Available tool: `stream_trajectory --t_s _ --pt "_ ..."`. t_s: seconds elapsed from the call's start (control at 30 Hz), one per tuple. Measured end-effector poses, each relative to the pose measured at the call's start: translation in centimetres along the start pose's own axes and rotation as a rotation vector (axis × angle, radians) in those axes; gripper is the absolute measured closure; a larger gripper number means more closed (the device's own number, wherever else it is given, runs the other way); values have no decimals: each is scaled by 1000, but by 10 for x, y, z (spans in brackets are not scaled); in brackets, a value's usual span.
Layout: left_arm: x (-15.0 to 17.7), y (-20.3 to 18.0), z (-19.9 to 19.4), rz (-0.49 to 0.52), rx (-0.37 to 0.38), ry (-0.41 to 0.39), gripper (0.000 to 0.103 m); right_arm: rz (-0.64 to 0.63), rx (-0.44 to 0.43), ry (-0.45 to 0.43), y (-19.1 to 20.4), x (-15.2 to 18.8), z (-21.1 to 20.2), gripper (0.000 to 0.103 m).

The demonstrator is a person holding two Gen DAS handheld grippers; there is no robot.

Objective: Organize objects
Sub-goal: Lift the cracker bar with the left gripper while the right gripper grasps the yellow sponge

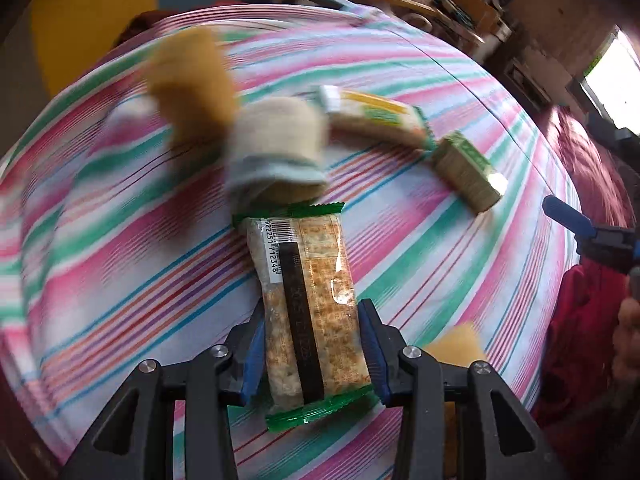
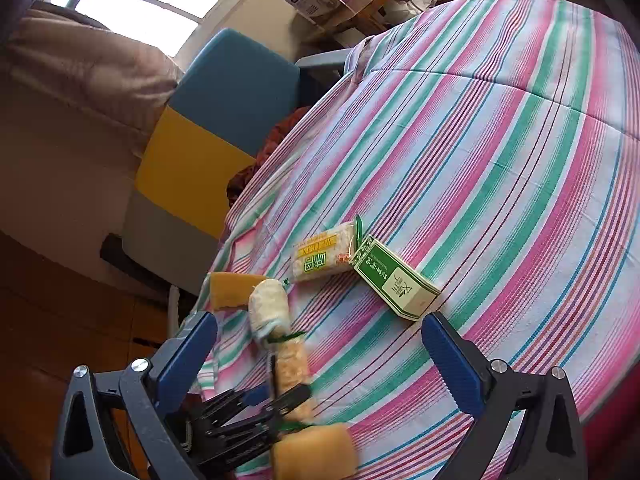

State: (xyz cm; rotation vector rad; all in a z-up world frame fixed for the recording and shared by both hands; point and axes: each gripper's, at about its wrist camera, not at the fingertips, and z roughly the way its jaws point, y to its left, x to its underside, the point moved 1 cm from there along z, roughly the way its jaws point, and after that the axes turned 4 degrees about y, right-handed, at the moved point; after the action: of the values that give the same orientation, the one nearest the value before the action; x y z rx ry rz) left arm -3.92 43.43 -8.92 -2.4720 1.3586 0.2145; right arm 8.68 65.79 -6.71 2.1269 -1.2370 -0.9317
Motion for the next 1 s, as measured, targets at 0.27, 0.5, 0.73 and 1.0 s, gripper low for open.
stream_trajectory --t_s 0.27,0.5,0.73,1.0 --pt "85 20 -30 -49 16 -117 60 -139 77 134 22 13 30 0" --pt "110 36 -38 -126 73 -181 60 -281 131 280 41 34 60 0" --pt "108 26 -29 -125 54 -227 60 -455 244 440 57 70 94 0" --pt "111 23 -28 -108 31 -244 60 -539 221 545 67 94 108 2"
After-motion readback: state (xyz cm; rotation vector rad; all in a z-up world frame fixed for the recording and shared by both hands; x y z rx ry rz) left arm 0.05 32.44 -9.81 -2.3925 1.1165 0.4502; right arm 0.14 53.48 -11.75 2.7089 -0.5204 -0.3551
